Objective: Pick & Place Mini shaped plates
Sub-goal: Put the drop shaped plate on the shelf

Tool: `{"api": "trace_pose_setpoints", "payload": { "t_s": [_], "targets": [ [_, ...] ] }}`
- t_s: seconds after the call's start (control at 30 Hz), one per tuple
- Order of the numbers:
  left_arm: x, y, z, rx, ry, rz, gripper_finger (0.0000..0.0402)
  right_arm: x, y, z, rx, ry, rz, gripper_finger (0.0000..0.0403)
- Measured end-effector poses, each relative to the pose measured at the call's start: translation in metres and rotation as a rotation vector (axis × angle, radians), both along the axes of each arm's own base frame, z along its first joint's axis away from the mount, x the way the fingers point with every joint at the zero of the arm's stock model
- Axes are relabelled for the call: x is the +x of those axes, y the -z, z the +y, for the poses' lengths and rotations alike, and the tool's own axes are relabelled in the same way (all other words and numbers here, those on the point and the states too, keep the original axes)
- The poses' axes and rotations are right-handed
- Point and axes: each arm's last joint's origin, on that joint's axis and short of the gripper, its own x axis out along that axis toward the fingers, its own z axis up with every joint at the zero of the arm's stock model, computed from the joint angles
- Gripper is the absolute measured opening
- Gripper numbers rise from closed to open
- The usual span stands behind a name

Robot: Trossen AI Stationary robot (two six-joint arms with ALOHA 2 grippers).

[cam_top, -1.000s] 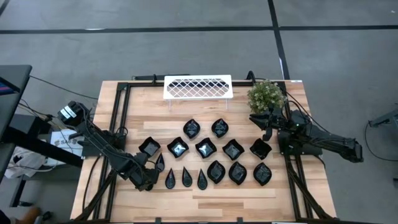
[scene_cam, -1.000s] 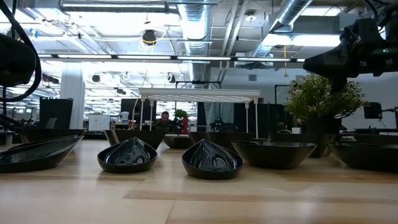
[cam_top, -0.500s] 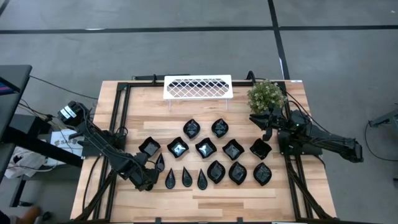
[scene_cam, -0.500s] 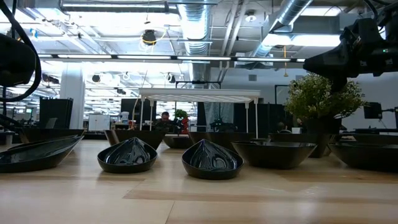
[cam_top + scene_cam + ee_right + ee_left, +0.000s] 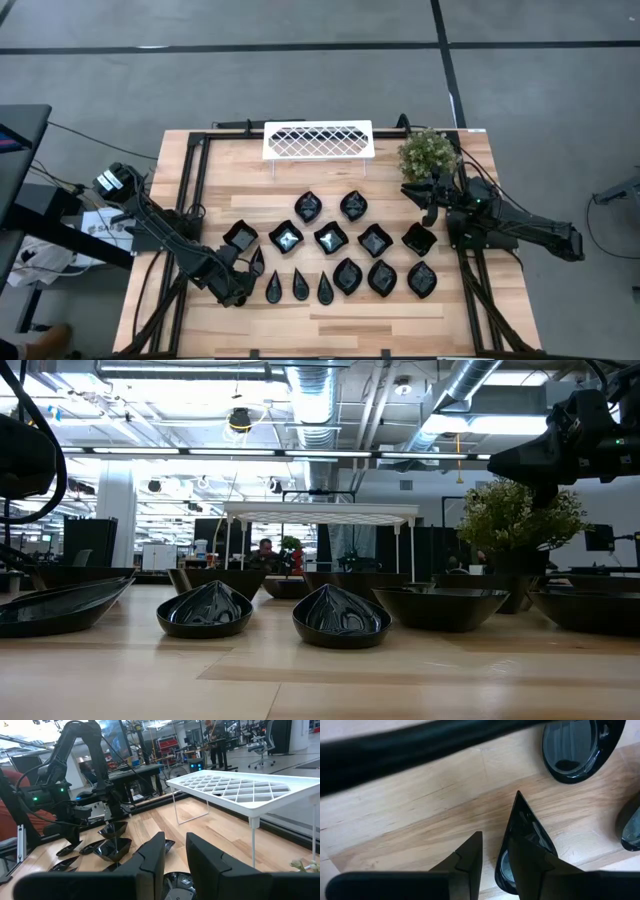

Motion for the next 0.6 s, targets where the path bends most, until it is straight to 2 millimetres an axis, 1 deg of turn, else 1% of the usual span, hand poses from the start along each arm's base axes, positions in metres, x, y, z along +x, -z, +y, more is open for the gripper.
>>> {"api": "trace_pose_setpoints", "payload": {
  "t_s": [0.1,0.17,0.43,0.6],
  "targets": [
    [0.0,0.0,0.0,0.0,0.0,0.0,0.0088,0.0,0.0,0.0,0.0,0.0,0.0,0.0074],
    [0.0,0.0,0.0,0.0,0.0,0.0,0.008,0.0,0.0,0.0,0.0,0.0,0.0,0.0074],
    [0.0006,0.0,-0.0005,-0.005,0.001,-0.006,0.0012,0.0,0.0,0.0,0.0,0.0,0.0,0.0074],
    [0.0011,-0.0003,-0.0011,-0.011,0.001,-0.011,0.0008,0.0,0.0,0.0,0.0,0.0,0.0,0.0074]
  ]
}}
